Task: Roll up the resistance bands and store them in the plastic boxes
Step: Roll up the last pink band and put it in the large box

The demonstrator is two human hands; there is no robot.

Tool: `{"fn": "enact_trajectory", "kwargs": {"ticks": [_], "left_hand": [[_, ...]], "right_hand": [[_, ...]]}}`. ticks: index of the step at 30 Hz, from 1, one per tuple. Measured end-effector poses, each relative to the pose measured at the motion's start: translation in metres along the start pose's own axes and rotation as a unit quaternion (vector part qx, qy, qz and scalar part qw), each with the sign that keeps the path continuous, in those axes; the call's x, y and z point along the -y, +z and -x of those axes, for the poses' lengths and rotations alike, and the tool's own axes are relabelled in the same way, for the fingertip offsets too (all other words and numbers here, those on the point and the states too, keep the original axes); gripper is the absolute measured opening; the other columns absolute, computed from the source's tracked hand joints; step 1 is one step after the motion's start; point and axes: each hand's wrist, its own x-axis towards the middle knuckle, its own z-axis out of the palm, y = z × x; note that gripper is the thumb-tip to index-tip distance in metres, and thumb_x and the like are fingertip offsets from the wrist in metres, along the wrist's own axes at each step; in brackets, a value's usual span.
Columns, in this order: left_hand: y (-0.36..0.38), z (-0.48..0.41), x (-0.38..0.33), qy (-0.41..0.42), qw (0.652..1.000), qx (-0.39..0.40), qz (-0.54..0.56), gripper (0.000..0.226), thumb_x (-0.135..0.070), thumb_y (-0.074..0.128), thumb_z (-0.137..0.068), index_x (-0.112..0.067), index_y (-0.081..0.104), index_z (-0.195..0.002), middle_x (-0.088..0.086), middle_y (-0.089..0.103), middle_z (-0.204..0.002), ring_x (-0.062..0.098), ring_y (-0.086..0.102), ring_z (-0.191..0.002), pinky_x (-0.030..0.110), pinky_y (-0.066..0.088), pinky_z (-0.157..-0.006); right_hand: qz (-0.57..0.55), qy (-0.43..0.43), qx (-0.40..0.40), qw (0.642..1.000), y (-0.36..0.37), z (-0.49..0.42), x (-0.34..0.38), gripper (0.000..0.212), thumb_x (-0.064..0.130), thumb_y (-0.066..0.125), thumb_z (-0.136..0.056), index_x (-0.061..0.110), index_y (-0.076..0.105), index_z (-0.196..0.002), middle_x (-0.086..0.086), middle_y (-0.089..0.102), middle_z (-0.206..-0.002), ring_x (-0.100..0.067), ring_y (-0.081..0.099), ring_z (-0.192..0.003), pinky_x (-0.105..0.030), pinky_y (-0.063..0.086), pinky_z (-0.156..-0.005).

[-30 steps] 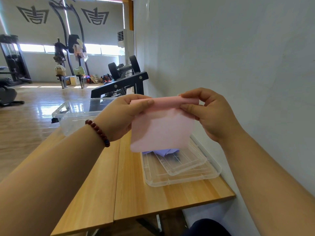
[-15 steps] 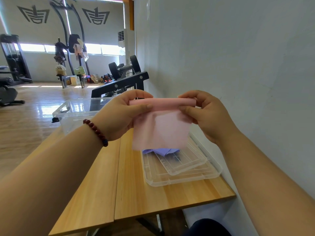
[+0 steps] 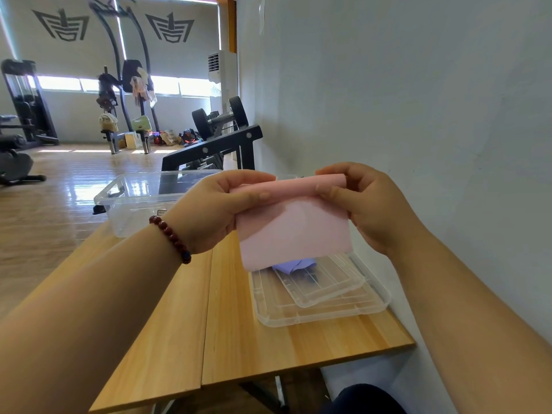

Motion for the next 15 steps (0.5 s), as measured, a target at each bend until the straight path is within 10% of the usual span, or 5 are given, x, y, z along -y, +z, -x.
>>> {"fn": "enact_trajectory", "kwargs": {"ticks": [15], "left_hand": [[-0.0007, -0.0009, -0.0037, 0.008, 1.0, -0.014, -0.02, 0.02, -0.005, 0.067, -0.08, -0.015, 0.071, -0.097, -0.007, 0.075, -0.081, 0.006, 0.07, -0.074, 0.018, 0.055, -0.065]], "right_hand": [[-0.015, 0.021, 0.013, 1.0, -0.0002, -0.0009, -0.0023, 0.012, 0.018, 0.071, -0.087, 0.029, 0.074, -0.091, 0.0, 0.073, -0.097, -0.018, 0.07, -0.087, -0.039, 0.058, -0.081]]}}
